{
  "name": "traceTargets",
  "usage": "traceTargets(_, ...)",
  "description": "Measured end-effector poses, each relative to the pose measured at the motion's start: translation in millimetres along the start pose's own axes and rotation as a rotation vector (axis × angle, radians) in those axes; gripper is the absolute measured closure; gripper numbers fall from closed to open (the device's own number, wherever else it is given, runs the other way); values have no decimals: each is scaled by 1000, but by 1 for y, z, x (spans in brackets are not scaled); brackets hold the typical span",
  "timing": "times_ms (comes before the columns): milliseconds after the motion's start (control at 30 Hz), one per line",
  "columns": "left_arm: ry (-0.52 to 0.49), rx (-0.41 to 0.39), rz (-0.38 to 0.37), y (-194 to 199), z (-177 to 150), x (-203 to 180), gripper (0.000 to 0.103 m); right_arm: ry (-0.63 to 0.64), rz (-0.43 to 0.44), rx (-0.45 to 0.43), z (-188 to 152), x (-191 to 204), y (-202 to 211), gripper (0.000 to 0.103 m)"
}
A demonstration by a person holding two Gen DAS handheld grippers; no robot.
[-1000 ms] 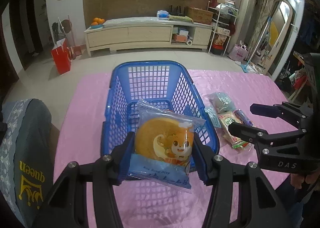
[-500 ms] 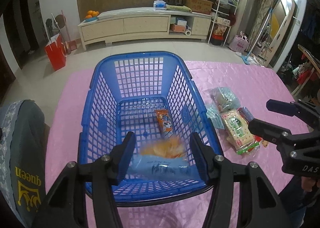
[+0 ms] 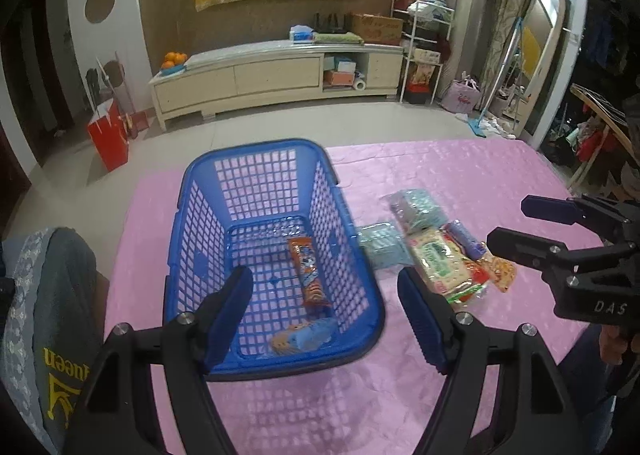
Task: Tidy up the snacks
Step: 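Move the left tool back to the green cracker pack and close on it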
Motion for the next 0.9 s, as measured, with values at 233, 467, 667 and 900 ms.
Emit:
traceTargets(233,-13,-18,-29,13,2,-36,30,-5,-30,-2,-14,-27,23,28)
traceTargets(467,-46,-3,-62,8,-2,-81,30,-30,-53,20,-33,-64,33,28)
traceTargets(667,-69,27,-85,-7,-6,-114,30,-52,-50,44,-46,-89,30,28)
traceTargets(900,-91,75,-86,-29,-12,-145,30,-68,-34,77,-63,-113,16,28)
Point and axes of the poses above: each gripper's, at about its wrist camera, not at the fingertips, and y roughly against the way its jaws point, x to its left, z to its top, the point moved 6 cm from there along -y, roughly the way its jaws point, and after that the axes turned 2 degrees about -z, right-handed, at the moved point
